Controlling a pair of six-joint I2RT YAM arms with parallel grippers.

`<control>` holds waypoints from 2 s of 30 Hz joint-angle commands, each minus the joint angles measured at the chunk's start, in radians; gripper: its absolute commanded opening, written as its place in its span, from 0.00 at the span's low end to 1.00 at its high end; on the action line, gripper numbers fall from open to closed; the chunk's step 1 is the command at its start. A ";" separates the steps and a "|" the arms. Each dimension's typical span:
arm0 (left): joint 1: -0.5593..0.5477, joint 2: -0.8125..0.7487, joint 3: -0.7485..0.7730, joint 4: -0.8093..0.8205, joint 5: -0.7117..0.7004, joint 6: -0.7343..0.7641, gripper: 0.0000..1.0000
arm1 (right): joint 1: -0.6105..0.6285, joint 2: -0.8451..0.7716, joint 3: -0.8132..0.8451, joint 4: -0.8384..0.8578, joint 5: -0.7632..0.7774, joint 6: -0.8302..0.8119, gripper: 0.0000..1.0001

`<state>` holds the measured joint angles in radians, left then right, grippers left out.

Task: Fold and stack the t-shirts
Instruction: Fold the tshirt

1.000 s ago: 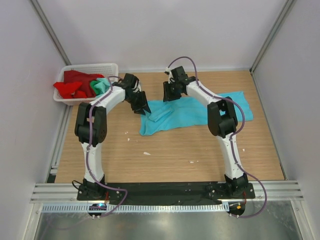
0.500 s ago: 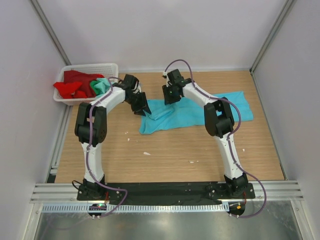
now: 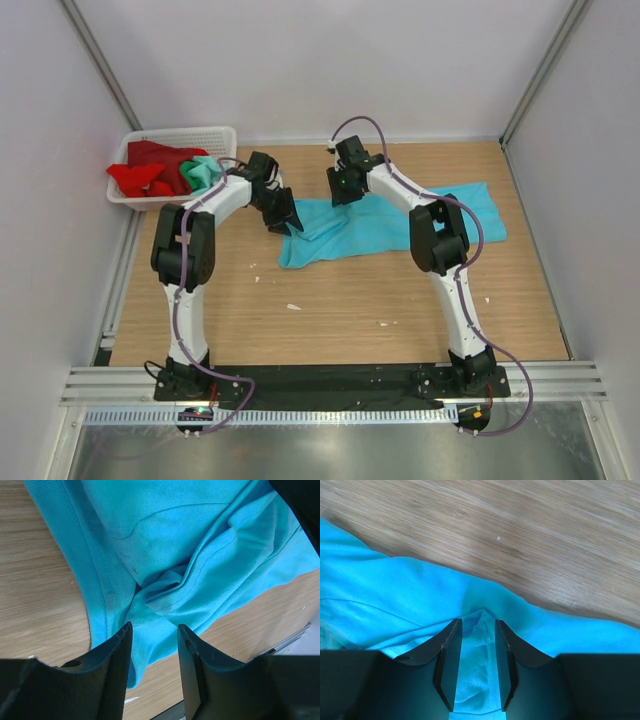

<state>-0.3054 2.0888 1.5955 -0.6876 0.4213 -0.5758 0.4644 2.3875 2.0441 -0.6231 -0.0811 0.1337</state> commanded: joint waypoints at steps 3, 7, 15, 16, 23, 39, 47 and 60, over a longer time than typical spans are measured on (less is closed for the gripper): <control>0.006 0.020 0.037 0.022 0.037 -0.002 0.43 | 0.013 0.002 0.042 -0.003 -0.006 -0.005 0.38; 0.005 0.019 0.038 0.020 0.039 -0.002 0.43 | 0.014 0.012 0.044 -0.004 -0.016 -0.002 0.36; 0.006 0.023 0.038 0.017 0.040 0.001 0.45 | 0.014 0.016 0.053 -0.013 0.010 0.004 0.23; 0.006 0.024 0.041 0.017 0.042 0.002 0.46 | 0.014 0.013 0.059 -0.013 0.020 0.006 0.21; 0.006 0.057 0.072 0.022 0.056 0.007 0.45 | 0.014 -0.016 0.079 -0.017 0.040 0.030 0.13; 0.006 0.091 0.080 0.072 0.099 -0.048 0.27 | 0.014 -0.024 0.076 -0.013 0.029 0.040 0.11; 0.006 0.057 0.090 0.076 0.054 -0.055 0.00 | 0.014 -0.054 0.059 -0.012 0.058 0.063 0.08; 0.003 0.022 0.159 0.096 0.014 -0.044 0.00 | 0.008 -0.149 -0.022 0.020 0.169 0.167 0.03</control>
<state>-0.3050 2.1529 1.7103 -0.6239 0.4442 -0.6247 0.4717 2.3325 2.0418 -0.6434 0.0471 0.2695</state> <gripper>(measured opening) 0.005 0.040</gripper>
